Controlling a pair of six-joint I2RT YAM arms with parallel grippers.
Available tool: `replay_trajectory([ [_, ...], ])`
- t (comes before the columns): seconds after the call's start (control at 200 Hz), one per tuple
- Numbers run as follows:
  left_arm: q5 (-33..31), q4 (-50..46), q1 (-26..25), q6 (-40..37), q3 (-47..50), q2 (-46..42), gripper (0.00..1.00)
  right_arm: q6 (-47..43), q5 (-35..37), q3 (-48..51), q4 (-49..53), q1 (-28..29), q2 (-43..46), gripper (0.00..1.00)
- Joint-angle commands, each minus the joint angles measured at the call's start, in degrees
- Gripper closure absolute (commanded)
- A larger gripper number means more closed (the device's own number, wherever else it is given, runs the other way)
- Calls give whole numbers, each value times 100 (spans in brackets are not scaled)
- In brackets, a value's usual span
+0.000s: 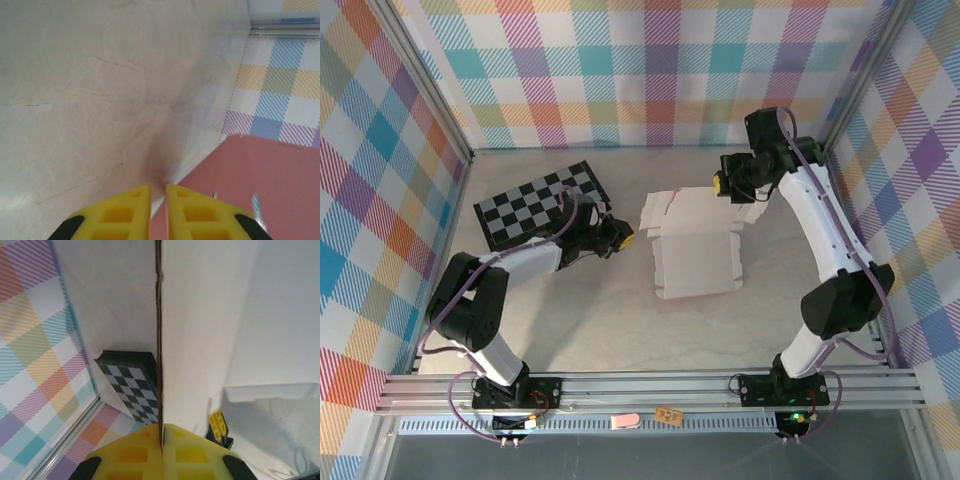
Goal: Fold the paper box
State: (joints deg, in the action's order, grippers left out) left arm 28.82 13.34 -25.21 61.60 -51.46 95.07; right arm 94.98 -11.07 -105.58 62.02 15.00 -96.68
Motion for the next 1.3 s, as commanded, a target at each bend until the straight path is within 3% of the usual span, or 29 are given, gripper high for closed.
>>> replay_trajectory([
  [0.0,-236,2145,-78,511,396,195,81,165,-155,-291,-7,-33,9,100],
  [0.095,-578,2631,-83,493,598,340,77,181,-185,-350,-1,-52,-77,100],
  [0.255,-655,4386,-230,1160,888,1102,79,248,-206,-282,-20,-98,-166,100],
  [0.435,-922,5243,-485,1376,1089,1320,79,334,-211,-148,-150,-173,-215,100],
  [1.295,-1549,4815,-1105,1354,1613,485,78,705,-348,703,-1216,-323,-18,100],
])
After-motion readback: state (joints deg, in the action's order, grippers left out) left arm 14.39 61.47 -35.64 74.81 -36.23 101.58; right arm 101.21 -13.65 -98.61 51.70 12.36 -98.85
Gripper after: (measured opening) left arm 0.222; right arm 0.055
